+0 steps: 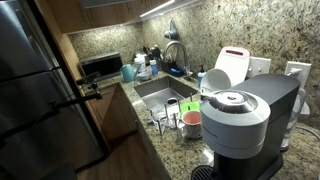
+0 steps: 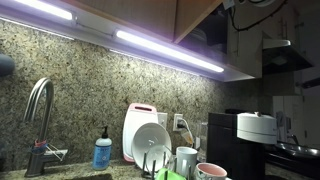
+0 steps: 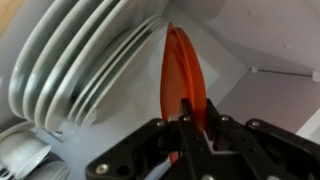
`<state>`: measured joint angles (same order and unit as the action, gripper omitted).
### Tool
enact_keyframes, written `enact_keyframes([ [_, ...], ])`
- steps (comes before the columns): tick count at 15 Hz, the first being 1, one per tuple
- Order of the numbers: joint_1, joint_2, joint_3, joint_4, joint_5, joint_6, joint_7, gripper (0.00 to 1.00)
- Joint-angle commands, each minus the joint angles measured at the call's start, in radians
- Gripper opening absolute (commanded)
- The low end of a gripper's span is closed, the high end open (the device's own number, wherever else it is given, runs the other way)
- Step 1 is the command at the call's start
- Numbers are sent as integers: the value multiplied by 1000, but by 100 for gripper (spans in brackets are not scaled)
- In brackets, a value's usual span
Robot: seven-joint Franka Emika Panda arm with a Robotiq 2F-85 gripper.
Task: Take the orange lid out of the open cupboard and put it on the counter
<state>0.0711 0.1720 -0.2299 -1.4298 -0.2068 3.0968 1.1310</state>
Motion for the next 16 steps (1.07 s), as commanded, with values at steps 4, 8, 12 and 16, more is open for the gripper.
enact_keyframes([
  [4, 42, -22, -72, -5, -88, 0, 108, 15],
  [8, 50, -27, -81, -10, -96, 0, 117, 15],
  [12, 51, -41, -71, -33, -91, -4, 98, 4],
  [16, 51, -61, -78, -64, -99, -12, 103, 4],
])
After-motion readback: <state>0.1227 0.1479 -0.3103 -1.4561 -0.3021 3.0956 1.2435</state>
